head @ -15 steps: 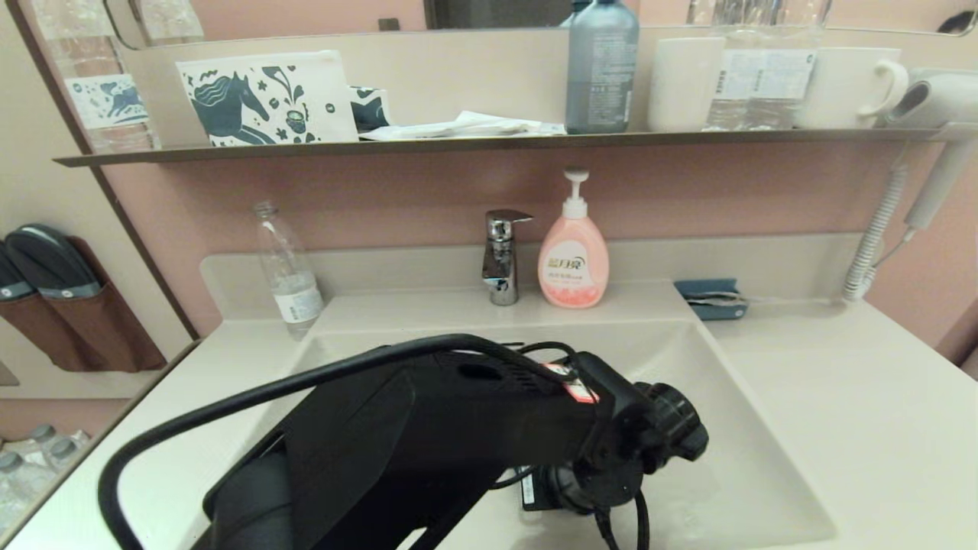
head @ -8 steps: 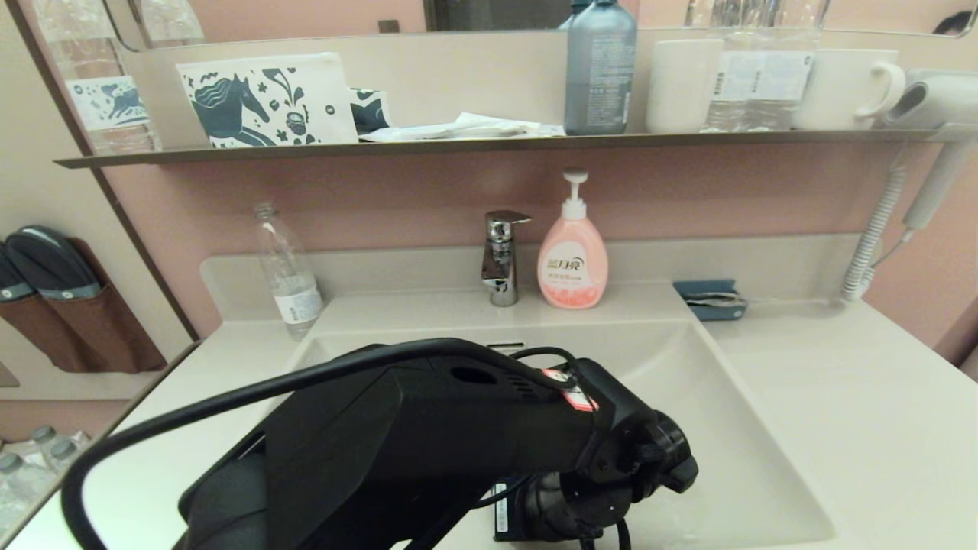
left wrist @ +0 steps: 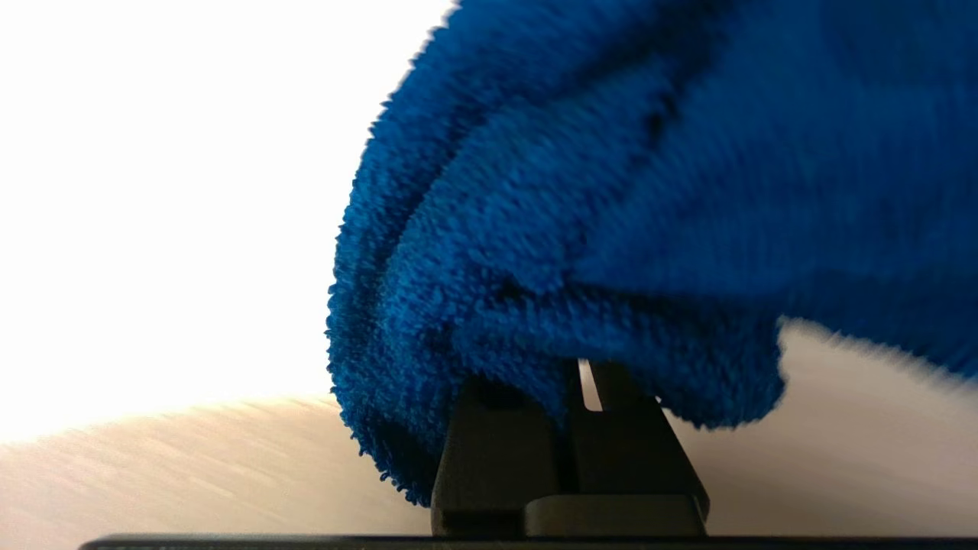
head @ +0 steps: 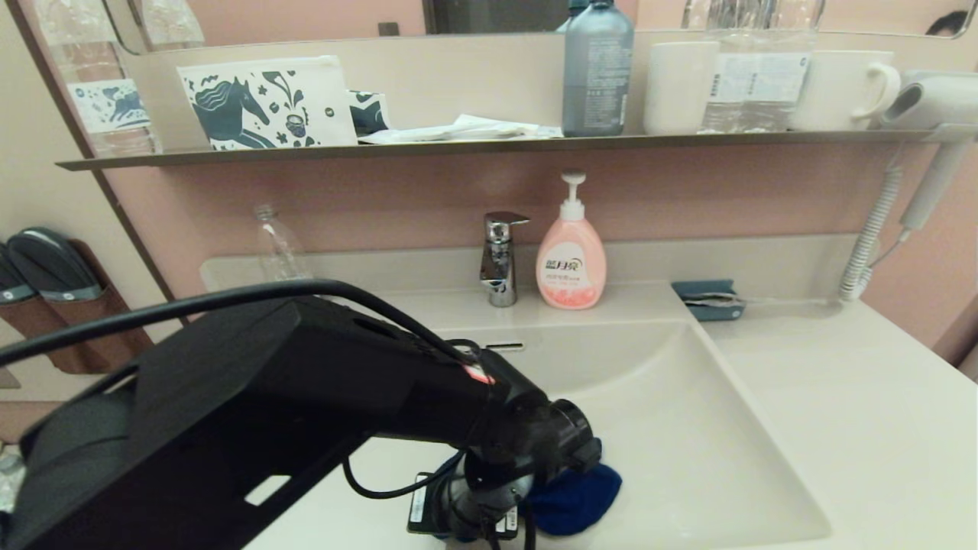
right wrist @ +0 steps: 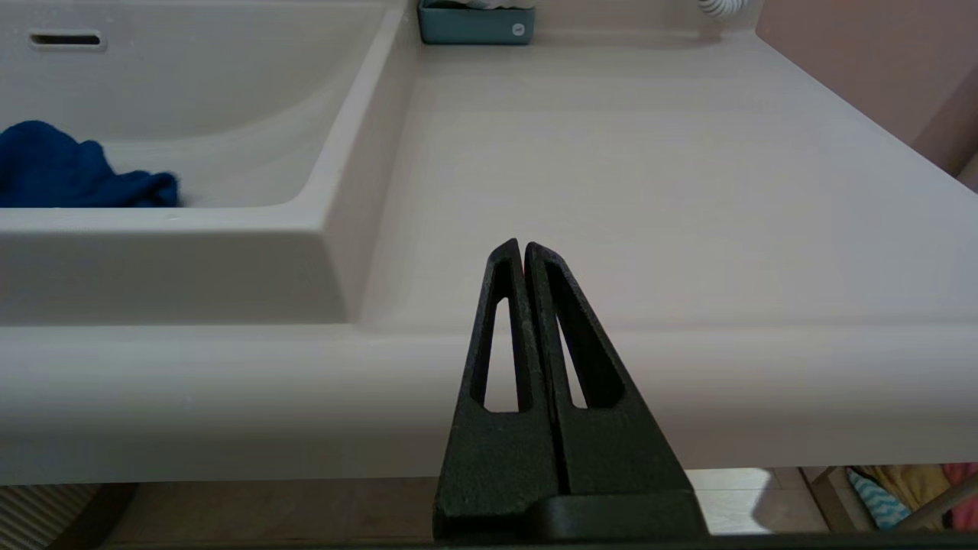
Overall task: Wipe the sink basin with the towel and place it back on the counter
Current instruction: Wipe the sink
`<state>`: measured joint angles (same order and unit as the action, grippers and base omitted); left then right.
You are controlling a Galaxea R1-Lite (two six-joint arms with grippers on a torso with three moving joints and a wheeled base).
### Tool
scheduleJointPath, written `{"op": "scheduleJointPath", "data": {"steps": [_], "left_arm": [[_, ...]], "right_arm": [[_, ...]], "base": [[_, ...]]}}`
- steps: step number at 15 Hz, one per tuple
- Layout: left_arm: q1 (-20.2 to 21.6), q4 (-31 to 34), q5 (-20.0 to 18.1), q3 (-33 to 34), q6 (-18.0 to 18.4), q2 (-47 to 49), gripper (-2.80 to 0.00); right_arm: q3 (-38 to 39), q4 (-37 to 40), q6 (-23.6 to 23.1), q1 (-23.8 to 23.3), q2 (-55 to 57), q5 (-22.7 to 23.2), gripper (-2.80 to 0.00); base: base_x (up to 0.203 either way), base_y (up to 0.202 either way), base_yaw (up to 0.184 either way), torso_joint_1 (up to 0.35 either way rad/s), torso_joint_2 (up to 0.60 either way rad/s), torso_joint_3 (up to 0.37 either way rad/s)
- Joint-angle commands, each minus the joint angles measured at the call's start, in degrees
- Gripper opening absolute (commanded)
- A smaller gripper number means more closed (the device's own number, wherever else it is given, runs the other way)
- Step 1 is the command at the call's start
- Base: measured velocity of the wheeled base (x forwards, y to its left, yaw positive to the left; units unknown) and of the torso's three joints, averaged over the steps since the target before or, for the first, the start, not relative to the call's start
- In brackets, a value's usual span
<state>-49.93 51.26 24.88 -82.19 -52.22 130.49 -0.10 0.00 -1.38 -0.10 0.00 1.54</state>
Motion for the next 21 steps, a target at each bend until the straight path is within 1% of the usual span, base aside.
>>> {"op": "scheduleJointPath", "data": {"steps": [1,3,5,8,9,10,12,15,17,18,19,21], "left_arm": [[5.45,-4.57,0.90,8.99,5.37,-4.88,-2.80],[11.30,-9.30,2.25,13.41,13.16,-7.27,-2.80],[17.37,-14.25,2.76,15.89,21.32,-9.06,-2.80],[24.52,-16.47,3.03,16.74,30.07,-10.17,-2.80],[26.61,-17.12,3.17,16.78,31.94,-10.23,-2.80],[28.16,-18.81,3.56,16.85,34.01,-10.19,-2.80],[30.33,-25.34,5.32,17.67,38.17,-10.17,-2.80],[33.78,-39.05,6.99,21.90,47.96,-10.56,-2.80],[35.72,-47.44,7.17,24.78,52.97,-10.99,-2.80],[37.33,-51.44,7.19,26.26,56.53,-11.35,-2.80],[38.49,-53.92,7.19,27.93,59.24,-11.79,-2.80],[39.36,-55.77,7.20,30.30,61.95,-13.77,-2.80]], "right_arm": [[0.01,0.00,-0.03,0.01,0.00,0.05,-2.80],[0.01,0.00,-0.03,0.01,0.00,0.05,-2.80],[0.01,0.00,-0.03,0.01,0.00,0.05,-2.80],[0.01,0.00,-0.03,0.01,0.00,0.05,-2.80],[0.01,0.00,-0.03,0.01,0.00,0.05,-2.80],[0.01,0.00,-0.03,0.01,0.00,0.05,-2.80],[0.01,0.00,-0.03,0.01,0.00,0.05,-2.80],[0.01,0.00,-0.03,0.01,0.00,0.05,-2.80],[0.01,0.00,-0.03,0.01,0.00,0.05,-2.80],[0.01,0.00,-0.03,0.01,0.00,0.05,-2.80],[0.01,0.00,-0.03,0.01,0.00,0.05,-2.80],[0.01,0.00,-0.03,0.01,0.00,0.05,-2.80]], "base": [[0.000,0.000,0.000,0.000,0.00,0.000],[0.000,0.000,0.000,0.000,0.00,0.000],[0.000,0.000,0.000,0.000,0.00,0.000],[0.000,0.000,0.000,0.000,0.00,0.000],[0.000,0.000,0.000,0.000,0.00,0.000],[0.000,0.000,0.000,0.000,0.00,0.000],[0.000,0.000,0.000,0.000,0.00,0.000],[0.000,0.000,0.000,0.000,0.00,0.000],[0.000,0.000,0.000,0.000,0.00,0.000],[0.000,0.000,0.000,0.000,0.00,0.000],[0.000,0.000,0.000,0.000,0.00,0.000],[0.000,0.000,0.000,0.000,0.00,0.000]]}}
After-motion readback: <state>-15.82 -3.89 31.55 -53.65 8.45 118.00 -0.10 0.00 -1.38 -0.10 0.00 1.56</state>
